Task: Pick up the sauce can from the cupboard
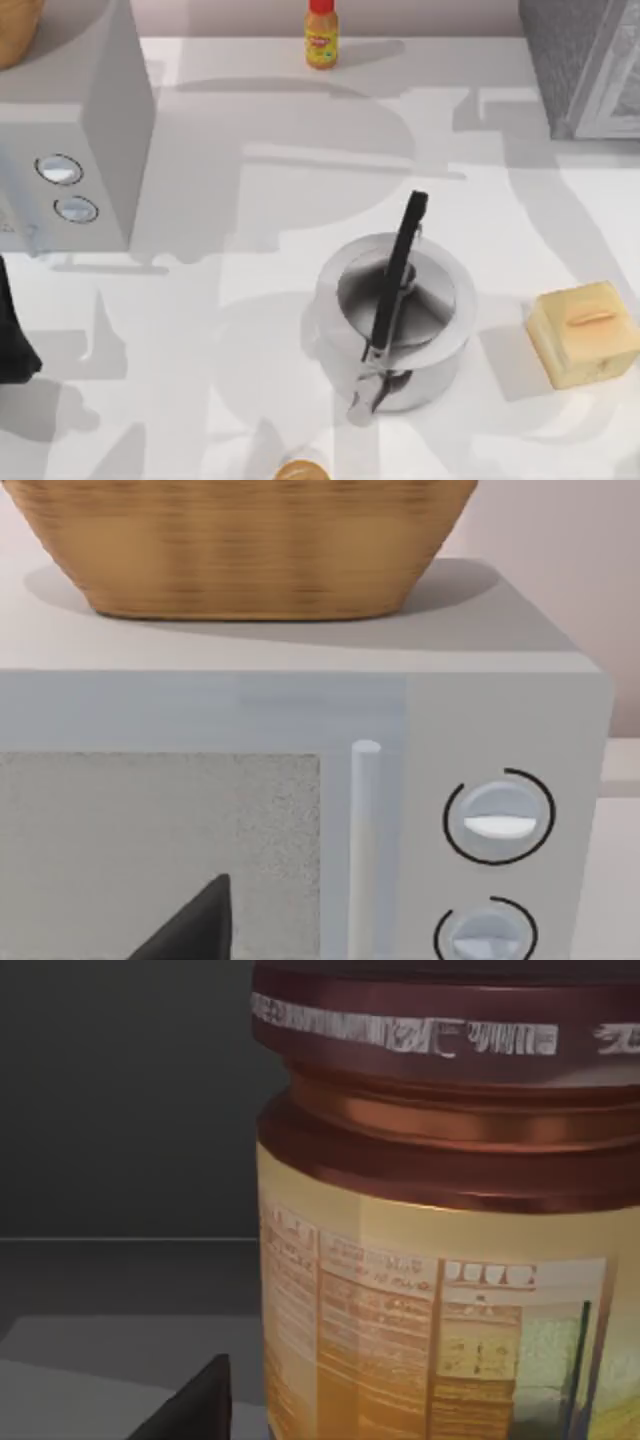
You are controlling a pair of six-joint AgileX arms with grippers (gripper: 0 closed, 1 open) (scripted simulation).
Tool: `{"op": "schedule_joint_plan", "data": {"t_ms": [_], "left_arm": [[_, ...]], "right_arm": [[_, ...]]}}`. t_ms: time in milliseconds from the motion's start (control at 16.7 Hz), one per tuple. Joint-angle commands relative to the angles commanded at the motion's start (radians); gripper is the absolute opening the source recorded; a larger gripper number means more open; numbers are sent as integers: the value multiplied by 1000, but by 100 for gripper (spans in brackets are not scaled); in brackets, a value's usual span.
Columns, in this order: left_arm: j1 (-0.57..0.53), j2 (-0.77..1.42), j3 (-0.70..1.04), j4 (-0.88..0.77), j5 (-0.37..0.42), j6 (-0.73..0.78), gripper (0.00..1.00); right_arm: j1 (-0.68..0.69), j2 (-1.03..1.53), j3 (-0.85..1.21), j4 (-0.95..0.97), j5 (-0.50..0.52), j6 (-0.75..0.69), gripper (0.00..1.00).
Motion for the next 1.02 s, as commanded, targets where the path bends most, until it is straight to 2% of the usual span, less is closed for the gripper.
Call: {"op": "schedule_joint_plan", "data": {"t_ms": [360,780,1020], "left_arm": [[0,0,0,0,0,0,100],[0,0,0,0,0,0,100],[0,0,0,0,0,0,100]], "right_arm": [[5,2,2,2,8,0,100],[-59,197,173,23,-55,0,100],[-65,205,181,25,-60,0,100]]}}
